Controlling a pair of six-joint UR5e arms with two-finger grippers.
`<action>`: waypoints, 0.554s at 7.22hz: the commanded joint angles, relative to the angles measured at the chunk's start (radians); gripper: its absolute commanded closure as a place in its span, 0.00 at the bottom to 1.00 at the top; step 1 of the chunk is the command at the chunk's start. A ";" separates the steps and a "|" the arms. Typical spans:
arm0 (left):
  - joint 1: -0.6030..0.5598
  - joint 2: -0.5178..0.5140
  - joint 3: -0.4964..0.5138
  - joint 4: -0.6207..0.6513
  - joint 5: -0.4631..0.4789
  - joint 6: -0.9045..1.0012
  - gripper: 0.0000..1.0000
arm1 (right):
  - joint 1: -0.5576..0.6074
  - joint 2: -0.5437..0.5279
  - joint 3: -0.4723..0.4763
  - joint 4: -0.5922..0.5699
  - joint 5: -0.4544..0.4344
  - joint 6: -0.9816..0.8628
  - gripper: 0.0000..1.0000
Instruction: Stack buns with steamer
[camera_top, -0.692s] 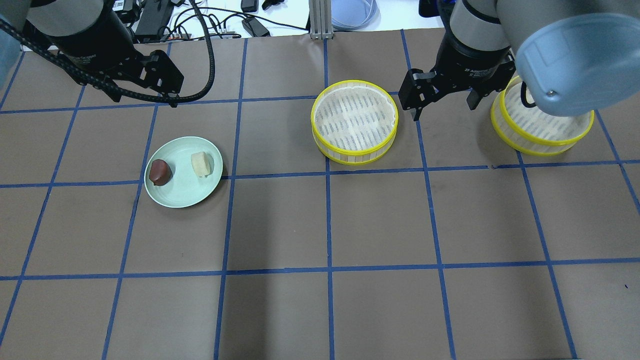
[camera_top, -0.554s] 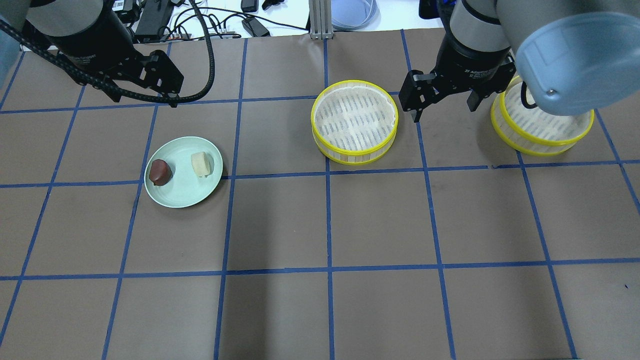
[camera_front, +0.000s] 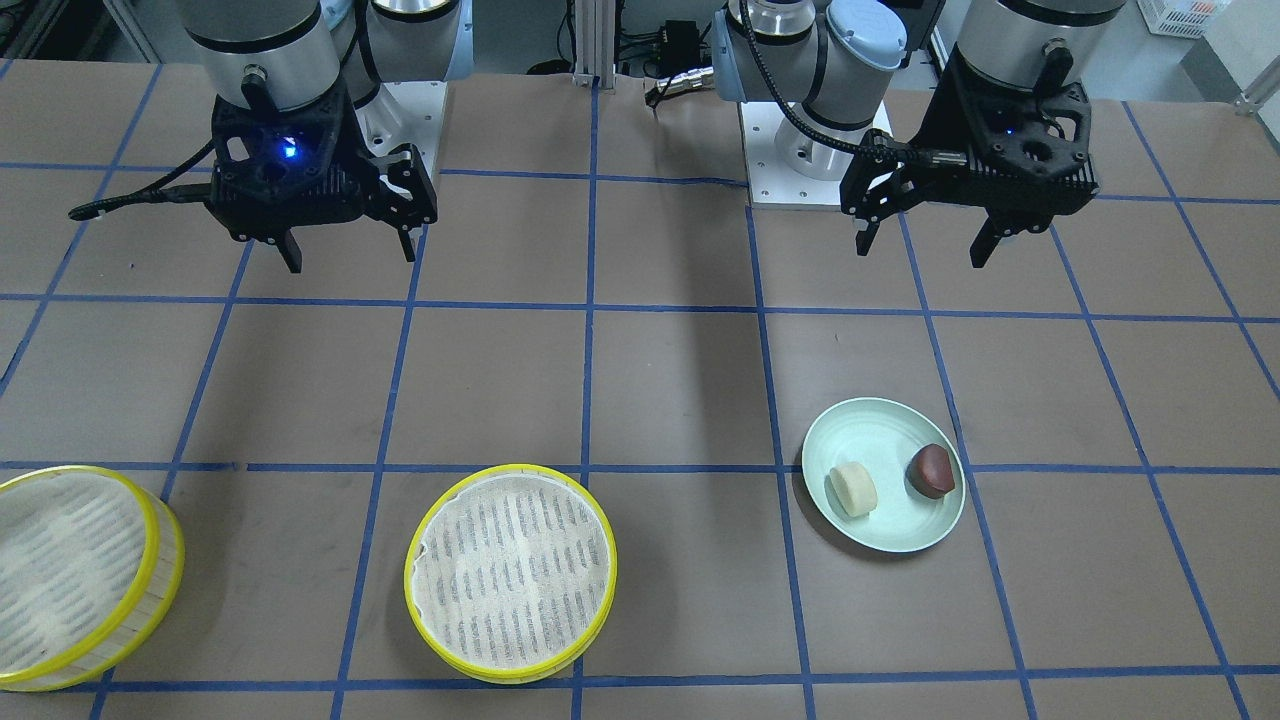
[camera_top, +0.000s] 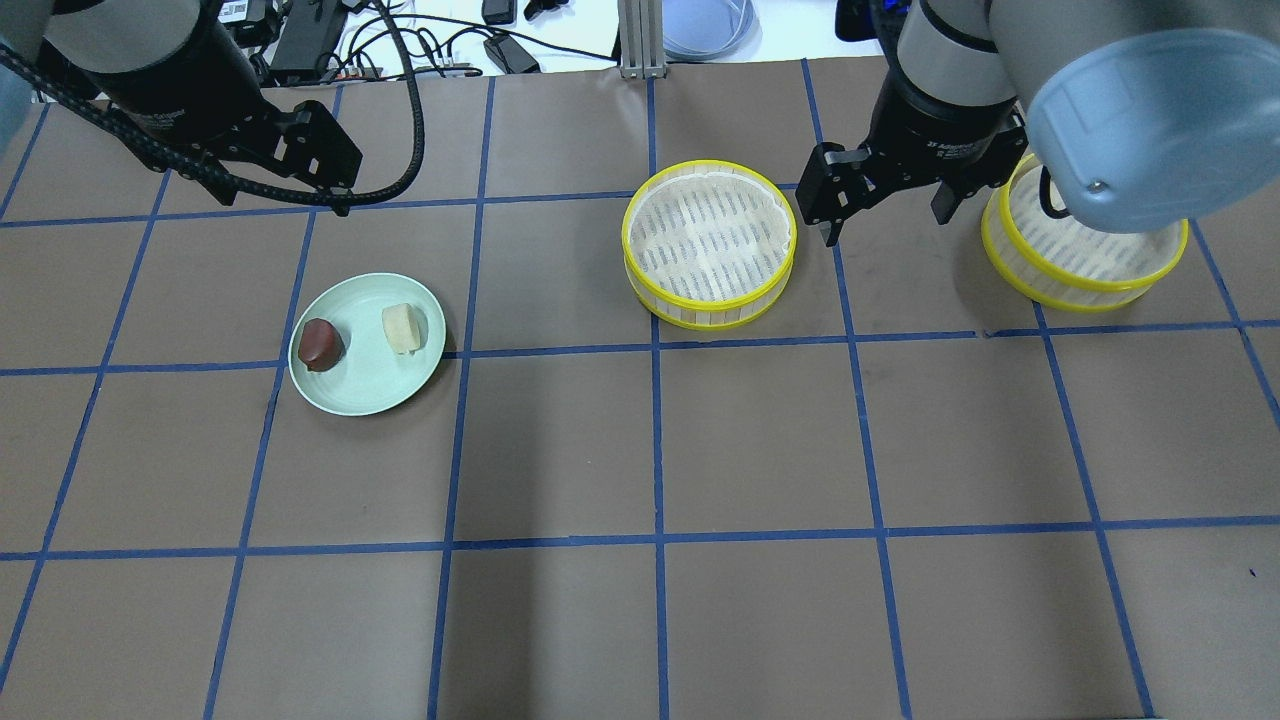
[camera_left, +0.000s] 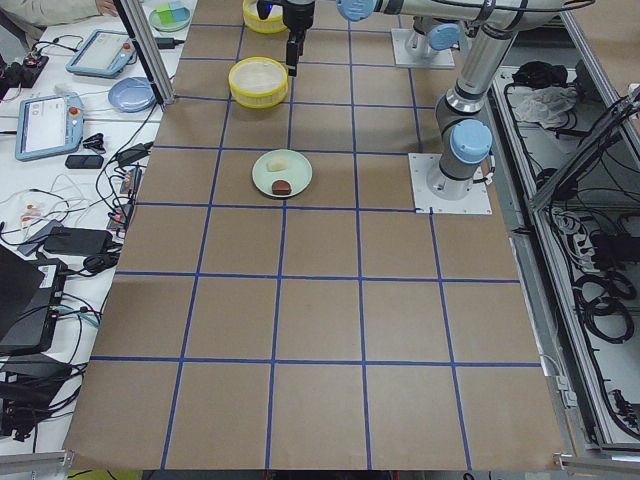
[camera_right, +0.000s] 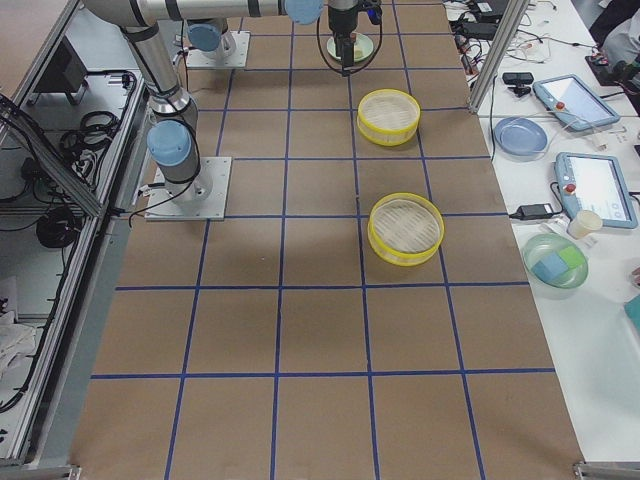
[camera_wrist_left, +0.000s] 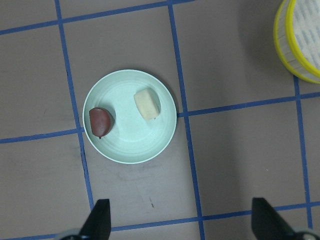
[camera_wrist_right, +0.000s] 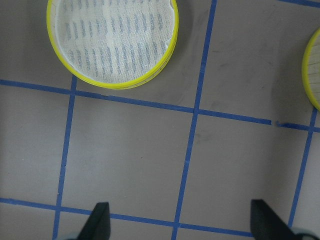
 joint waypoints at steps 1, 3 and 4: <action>0.008 -0.008 0.000 0.005 0.004 -0.001 0.00 | -0.051 0.010 -0.003 -0.016 0.009 -0.008 0.00; 0.006 -0.012 0.000 0.006 0.001 -0.010 0.00 | -0.148 0.057 -0.011 -0.043 0.009 -0.073 0.00; 0.008 -0.013 0.001 0.005 0.001 -0.012 0.00 | -0.191 0.093 -0.012 -0.101 0.000 -0.132 0.00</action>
